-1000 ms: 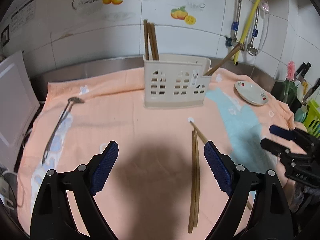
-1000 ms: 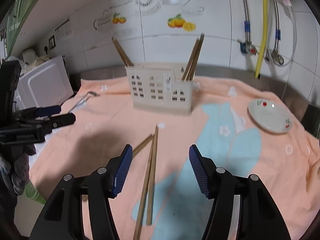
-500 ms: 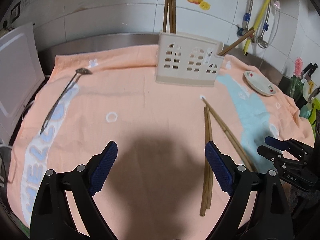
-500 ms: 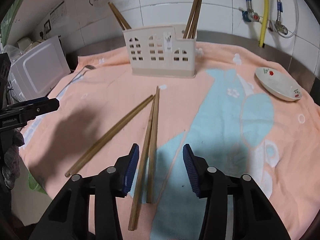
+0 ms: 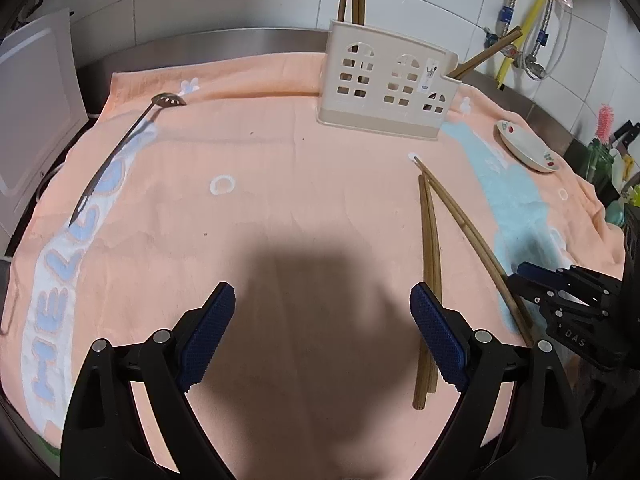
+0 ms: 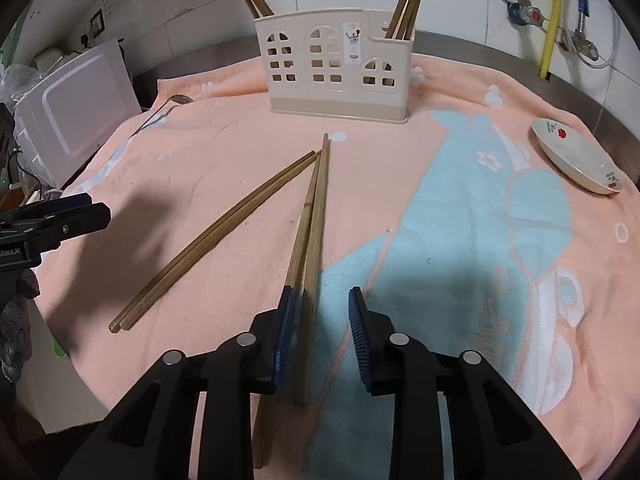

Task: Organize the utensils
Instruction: 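Move both open tools back toward the remaining chopsticks on the towel, then close the left tool on a chopstick while the right tool grasps another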

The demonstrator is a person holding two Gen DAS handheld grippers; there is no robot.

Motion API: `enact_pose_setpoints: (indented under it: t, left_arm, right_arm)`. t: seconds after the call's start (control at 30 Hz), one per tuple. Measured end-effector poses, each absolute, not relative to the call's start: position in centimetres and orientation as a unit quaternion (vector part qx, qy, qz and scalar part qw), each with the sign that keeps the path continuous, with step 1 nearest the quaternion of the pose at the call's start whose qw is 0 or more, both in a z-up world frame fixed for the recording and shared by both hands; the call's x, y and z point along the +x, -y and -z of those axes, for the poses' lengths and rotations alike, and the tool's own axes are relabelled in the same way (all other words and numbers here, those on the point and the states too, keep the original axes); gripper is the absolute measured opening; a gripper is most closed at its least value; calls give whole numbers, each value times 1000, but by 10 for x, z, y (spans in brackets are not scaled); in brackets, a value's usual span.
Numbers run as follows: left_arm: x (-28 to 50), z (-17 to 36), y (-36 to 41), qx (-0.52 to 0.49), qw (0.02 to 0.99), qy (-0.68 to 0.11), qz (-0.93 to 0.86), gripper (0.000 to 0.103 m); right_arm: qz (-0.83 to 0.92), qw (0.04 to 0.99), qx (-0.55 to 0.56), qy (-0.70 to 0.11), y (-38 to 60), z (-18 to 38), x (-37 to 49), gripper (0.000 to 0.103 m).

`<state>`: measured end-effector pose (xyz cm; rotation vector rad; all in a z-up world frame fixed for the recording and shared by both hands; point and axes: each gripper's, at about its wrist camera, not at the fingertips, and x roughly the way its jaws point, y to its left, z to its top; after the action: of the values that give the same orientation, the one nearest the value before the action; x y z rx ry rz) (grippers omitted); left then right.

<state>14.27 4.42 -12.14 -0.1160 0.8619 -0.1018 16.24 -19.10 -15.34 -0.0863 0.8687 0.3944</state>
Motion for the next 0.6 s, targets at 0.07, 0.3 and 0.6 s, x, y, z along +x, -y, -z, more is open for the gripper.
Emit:
enact_pose_setpoints:
  t: [0.07, 0.3, 0.6]
  left_arm:
    - [142, 123, -44, -56, 905, -419, 49, 88]
    - [139, 127, -42, -48, 903, -424, 49, 87]
    - [141, 131, -26, -35, 900, -429, 74, 70]
  right_arm:
    - [-190, 887, -46, -419, 190, 154, 163, 23]
    - [-189, 883, -58, -425, 184, 158, 167, 17]
    - [-178, 887, -57, -422, 188, 159, 169, 8]
